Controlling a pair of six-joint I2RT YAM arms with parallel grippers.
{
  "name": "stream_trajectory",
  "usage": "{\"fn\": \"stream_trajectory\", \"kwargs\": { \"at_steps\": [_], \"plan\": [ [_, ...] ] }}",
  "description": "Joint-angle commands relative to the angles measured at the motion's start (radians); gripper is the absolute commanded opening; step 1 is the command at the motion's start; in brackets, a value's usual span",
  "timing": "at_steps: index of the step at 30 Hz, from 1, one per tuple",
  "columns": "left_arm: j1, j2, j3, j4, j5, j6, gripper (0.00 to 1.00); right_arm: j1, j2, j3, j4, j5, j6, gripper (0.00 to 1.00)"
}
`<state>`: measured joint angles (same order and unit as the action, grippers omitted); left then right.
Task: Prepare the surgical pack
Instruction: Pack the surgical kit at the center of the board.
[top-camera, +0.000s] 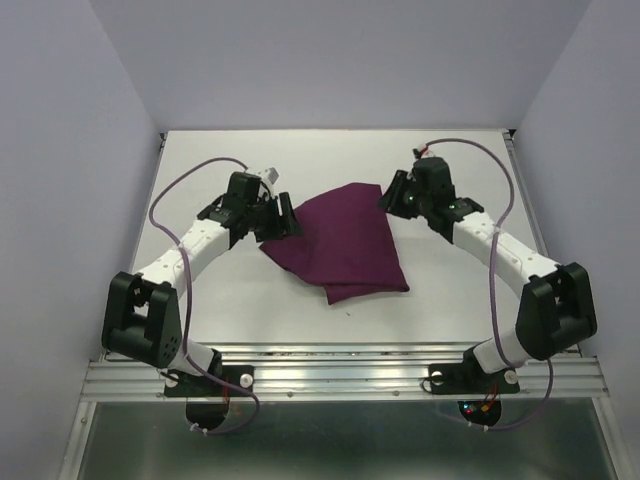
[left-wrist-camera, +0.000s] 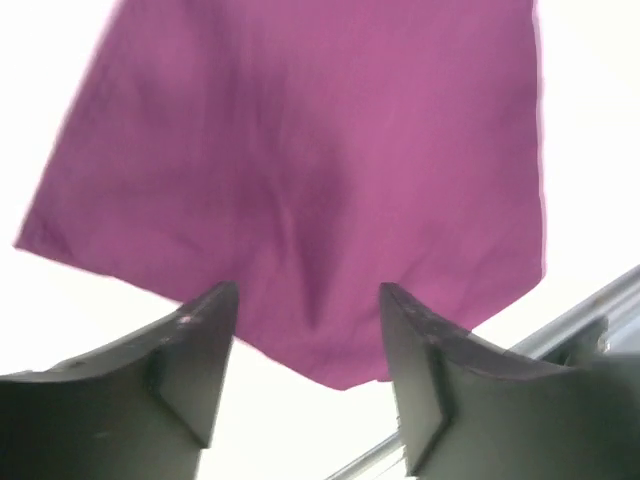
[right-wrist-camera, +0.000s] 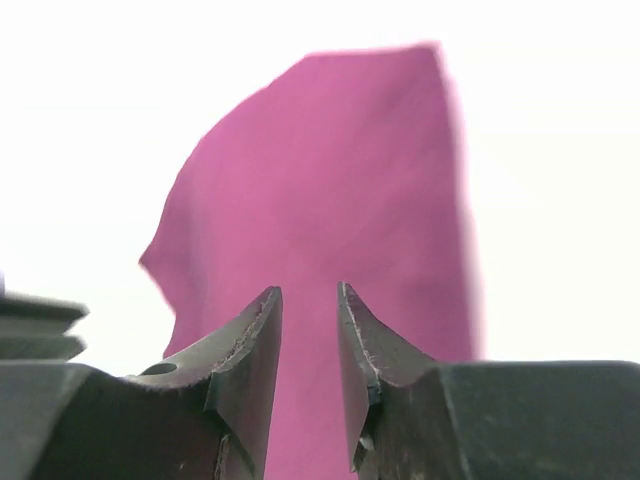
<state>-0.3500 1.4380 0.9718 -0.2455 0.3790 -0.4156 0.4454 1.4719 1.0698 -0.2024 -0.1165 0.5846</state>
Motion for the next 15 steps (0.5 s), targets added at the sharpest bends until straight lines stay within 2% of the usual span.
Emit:
{"fn": "stream_trajectory", "kwargs": {
  "at_steps": [1,3,4,10,15],
  "plan": [
    [0.013,0.062,0.160,-0.018,-0.032,0.028,0.48,-0.118,0.079,0.096,-0.054,0.081,-0.066,0.32],
    [0.014,0.155,0.232,0.015,-0.012,0.011,0.20,-0.157,0.178,0.181,-0.081,0.112,-0.069,0.30],
    [0.013,0.189,0.252,0.024,0.013,-0.002,0.00,-0.166,0.212,0.214,-0.091,0.142,-0.069,0.27],
    [0.011,0.364,0.321,0.077,-0.012,-0.049,0.00,-0.175,0.462,0.467,-0.212,0.239,-0.091,0.25],
    [0.002,0.432,0.327,0.087,-0.022,-0.048,0.00,-0.165,0.573,0.542,-0.246,0.235,-0.100,0.24]
  ]
}}
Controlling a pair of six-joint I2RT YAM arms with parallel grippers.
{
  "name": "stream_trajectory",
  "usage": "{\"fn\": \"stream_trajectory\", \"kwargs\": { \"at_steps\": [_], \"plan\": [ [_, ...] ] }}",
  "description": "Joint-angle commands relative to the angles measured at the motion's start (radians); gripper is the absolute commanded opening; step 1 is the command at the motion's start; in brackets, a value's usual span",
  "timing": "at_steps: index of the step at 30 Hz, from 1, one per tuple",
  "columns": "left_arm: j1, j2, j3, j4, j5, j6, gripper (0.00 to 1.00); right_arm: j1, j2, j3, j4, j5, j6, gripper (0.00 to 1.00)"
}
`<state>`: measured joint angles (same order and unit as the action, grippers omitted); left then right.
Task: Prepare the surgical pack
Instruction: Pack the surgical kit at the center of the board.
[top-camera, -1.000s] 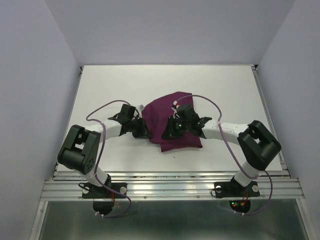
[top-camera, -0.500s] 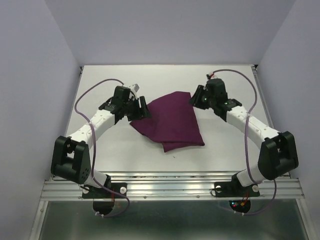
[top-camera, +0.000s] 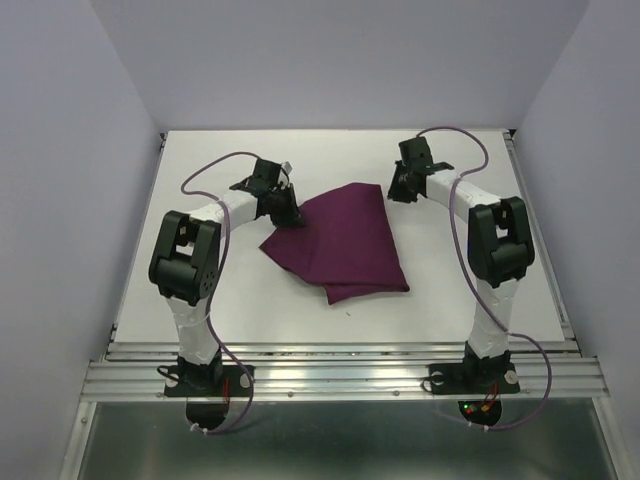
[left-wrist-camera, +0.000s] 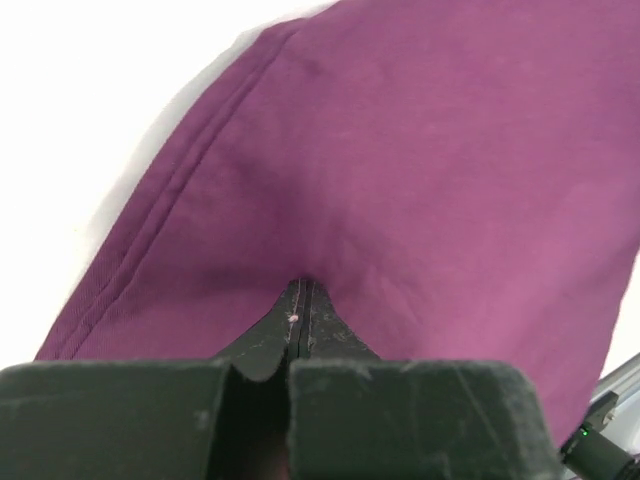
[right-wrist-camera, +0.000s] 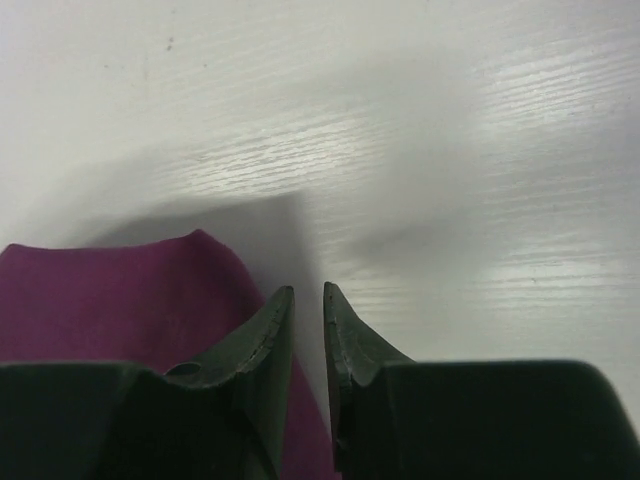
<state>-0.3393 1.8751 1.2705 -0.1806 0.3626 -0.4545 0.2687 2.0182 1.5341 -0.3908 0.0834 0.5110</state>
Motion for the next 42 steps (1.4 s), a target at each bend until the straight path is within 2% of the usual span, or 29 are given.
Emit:
{"fn": "stream_trajectory", "kwargs": {
  "at_steps": [1,10,15,17,23,25,27,31,42],
  "plan": [
    [-0.015,0.008,0.035,0.023,-0.010,-0.007,0.00,0.012,0.040,0.086,-0.056,0.032,-0.031,0.24],
    [-0.108,0.177,0.141,0.012,-0.011,-0.003,0.00,0.116,0.171,0.204,-0.095,0.001,-0.032,0.24],
    [-0.136,0.257,0.214,-0.022,-0.043,0.013,0.00,0.125,0.162,0.187,-0.076,-0.031,-0.008,0.24],
    [-0.139,0.266,0.257,-0.046,-0.083,0.026,0.00,0.125,0.133,0.163,-0.077,-0.001,0.000,0.24],
    [-0.139,0.135,0.233,-0.091,-0.217,0.062,0.00,0.070,-0.001,0.019,-0.068,0.090,-0.002,0.25],
    [-0.141,0.058,0.167,-0.103,-0.256,0.068,0.00,0.041,-0.085,-0.093,-0.062,0.127,-0.008,0.27],
    [-0.141,0.007,0.129,-0.109,-0.272,0.065,0.00,0.023,-0.108,-0.124,-0.048,0.137,-0.012,0.28],
    [-0.155,-0.112,0.031,-0.102,-0.234,0.042,0.00,0.012,-0.212,-0.277,-0.017,0.135,-0.014,0.28],
    [-0.240,-0.246,-0.198,-0.025,-0.139,-0.041,0.00,0.012,-0.435,-0.567,0.032,-0.011,-0.011,0.27]
  ]
}}
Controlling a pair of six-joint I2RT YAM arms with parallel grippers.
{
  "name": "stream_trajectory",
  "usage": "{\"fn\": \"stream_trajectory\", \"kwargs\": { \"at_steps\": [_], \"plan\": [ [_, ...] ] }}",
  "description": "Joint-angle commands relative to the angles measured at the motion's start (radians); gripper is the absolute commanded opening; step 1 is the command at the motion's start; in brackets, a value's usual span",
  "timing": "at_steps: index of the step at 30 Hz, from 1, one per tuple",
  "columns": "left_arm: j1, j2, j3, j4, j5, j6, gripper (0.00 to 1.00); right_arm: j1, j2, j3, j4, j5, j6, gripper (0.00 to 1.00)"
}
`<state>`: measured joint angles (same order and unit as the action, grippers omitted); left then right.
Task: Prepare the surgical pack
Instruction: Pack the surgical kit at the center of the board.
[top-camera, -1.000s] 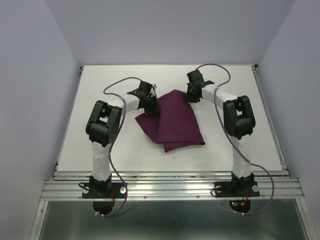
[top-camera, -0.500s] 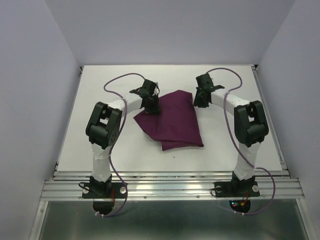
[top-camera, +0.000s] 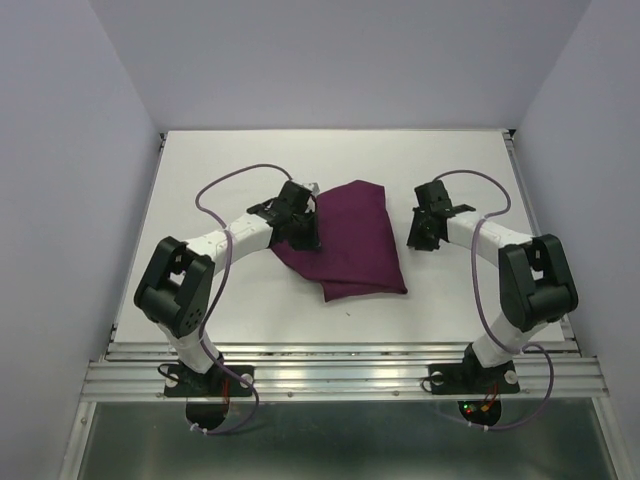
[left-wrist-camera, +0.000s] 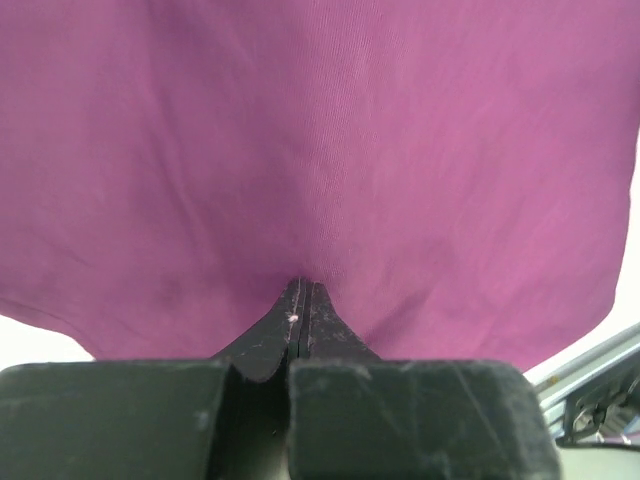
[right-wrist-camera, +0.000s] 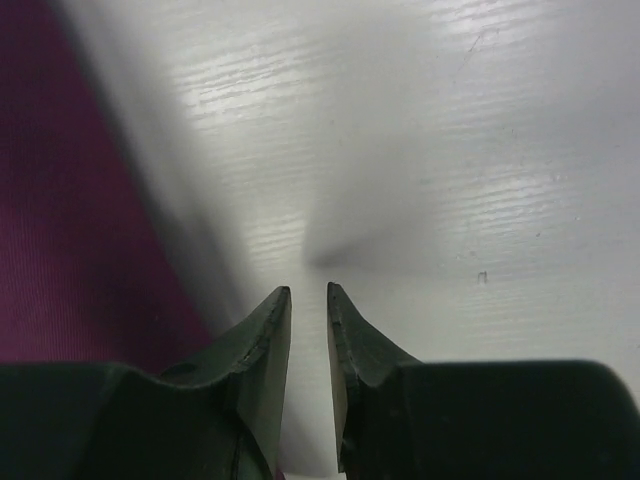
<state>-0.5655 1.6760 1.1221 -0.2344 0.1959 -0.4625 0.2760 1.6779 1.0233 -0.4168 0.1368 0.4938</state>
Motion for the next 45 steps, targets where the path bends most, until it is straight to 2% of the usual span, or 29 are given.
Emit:
{"fn": "stream_trajectory", "kwargs": {
  "at_steps": [1,10,16,20,26,28,33,36,40,45],
  "plan": [
    [-0.017,-0.048,-0.060,0.032,0.031,-0.036,0.00,0.005,-0.107,-0.072,0.061,-0.071,0.009,0.27],
    [-0.045,-0.029,-0.149,0.069,0.045,-0.062,0.00,0.077,-0.149,-0.176,0.098,-0.129,0.057,0.25],
    [-0.053,0.037,-0.186,0.095,0.020,-0.058,0.00,0.248,-0.109,-0.170,0.136,-0.166,0.127,0.24],
    [-0.054,0.019,-0.171,0.049,-0.034,-0.038,0.00,0.269,-0.104,-0.177,0.145,-0.169,0.150,0.23],
    [-0.051,-0.096,-0.073,-0.124,-0.246,0.019,0.00,0.269,-0.162,-0.169,0.052,-0.007,0.123,0.24],
    [-0.048,-0.130,-0.036,-0.170,-0.280,0.033,0.00,0.269,-0.190,-0.151,0.004,0.074,0.108,0.25],
    [-0.007,-0.151,-0.007,-0.191,-0.312,0.070,0.00,0.259,-0.263,-0.089,-0.057,0.136,0.100,0.26],
    [0.028,-0.121,0.005,-0.168,-0.306,0.081,0.00,0.259,-0.288,-0.022,-0.086,0.133,0.092,0.32],
    [0.061,-0.069,-0.002,-0.105,-0.213,0.082,0.00,0.321,-0.271,0.093,-0.091,0.116,0.107,0.36],
    [0.059,-0.116,-0.174,-0.010,0.028,0.030,0.00,0.423,-0.118,0.260,-0.096,0.132,0.120,0.38]
  ]
}}
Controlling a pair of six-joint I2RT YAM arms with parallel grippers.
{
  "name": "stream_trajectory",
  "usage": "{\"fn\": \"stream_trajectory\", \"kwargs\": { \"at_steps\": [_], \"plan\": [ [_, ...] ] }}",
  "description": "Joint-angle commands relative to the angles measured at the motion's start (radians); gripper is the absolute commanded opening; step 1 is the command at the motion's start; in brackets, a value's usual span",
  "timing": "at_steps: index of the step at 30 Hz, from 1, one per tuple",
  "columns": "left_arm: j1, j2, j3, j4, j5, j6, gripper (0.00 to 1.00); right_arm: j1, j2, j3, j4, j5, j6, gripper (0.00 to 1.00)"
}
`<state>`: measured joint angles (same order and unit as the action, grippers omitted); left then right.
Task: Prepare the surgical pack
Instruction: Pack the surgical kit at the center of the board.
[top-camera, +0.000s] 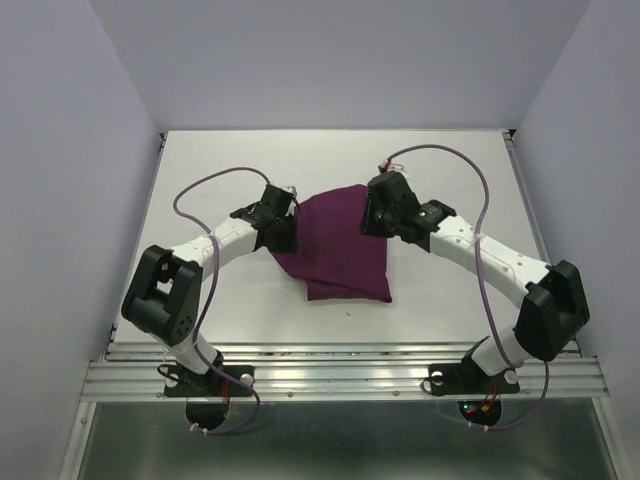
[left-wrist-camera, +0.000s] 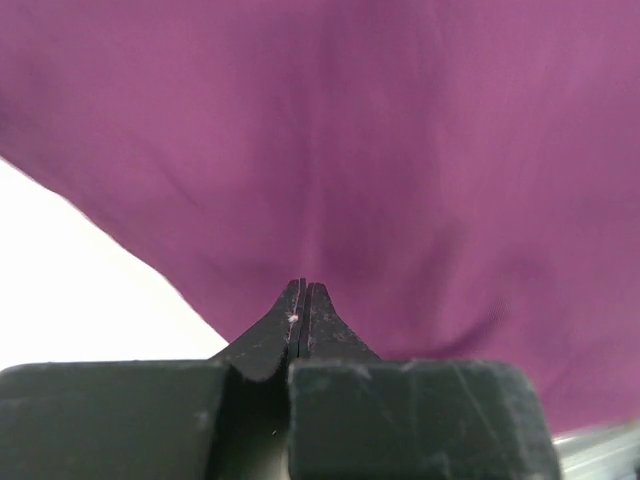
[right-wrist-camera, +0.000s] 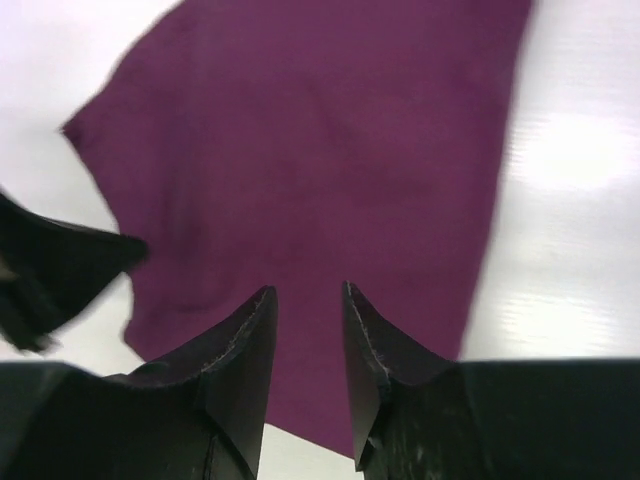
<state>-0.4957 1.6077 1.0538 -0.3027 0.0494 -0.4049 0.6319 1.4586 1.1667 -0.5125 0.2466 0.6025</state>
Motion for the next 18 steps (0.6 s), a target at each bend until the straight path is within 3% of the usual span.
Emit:
{"fn": "stream_trajectory", "kwargs": {
  "at_steps": [1,6,18],
  "plan": [
    [-0.010,-0.090,-0.132,0.086,0.196,-0.040,0.00,0.083,0.123,0.132,0.011,0.020,0.014,0.38],
    [-0.030,-0.152,-0.252,0.169,0.271,-0.094,0.00,0.152,0.252,0.224,0.031,-0.009,0.014,0.42],
    [-0.050,-0.020,-0.343,0.295,0.267,-0.101,0.00,0.198,0.488,0.405,-0.001,-0.003,0.016,0.59]
  ]
}}
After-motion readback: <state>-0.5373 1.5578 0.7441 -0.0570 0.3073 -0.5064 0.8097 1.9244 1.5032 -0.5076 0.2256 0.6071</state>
